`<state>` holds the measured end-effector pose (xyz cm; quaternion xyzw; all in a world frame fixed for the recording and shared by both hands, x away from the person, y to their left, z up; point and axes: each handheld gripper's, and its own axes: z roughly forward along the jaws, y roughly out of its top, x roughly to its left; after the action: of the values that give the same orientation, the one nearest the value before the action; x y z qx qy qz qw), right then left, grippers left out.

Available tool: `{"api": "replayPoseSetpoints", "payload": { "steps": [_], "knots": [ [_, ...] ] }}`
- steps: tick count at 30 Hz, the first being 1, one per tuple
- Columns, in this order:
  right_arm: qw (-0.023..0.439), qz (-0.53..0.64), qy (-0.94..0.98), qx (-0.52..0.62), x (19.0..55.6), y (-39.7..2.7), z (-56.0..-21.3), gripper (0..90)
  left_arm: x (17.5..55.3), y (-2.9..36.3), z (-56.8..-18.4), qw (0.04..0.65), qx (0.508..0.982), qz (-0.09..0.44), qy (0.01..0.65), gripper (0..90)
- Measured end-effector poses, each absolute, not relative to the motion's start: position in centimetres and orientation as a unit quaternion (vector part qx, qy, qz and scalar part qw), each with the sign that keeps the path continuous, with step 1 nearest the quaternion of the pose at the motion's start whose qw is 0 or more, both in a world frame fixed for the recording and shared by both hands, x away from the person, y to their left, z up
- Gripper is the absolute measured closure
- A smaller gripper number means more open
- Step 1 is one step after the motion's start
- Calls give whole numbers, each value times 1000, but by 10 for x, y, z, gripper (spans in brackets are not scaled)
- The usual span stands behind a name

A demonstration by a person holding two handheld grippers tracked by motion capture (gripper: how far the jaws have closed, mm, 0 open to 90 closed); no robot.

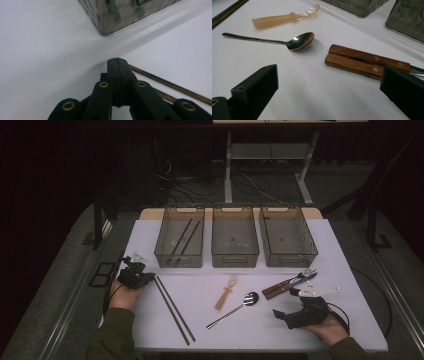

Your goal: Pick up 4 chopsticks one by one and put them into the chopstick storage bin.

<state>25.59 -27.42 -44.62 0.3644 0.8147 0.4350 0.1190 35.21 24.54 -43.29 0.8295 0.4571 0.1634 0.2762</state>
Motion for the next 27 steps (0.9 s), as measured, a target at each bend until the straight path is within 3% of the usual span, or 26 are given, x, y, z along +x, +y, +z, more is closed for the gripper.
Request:
{"api": "replayPoseSetpoints", "payload": {
  "steps": [27],
  "knots": [
    [119,433,816,364,256,-274,-447,14,361,239,-438,300,825,152,454,895]
  ]
}}
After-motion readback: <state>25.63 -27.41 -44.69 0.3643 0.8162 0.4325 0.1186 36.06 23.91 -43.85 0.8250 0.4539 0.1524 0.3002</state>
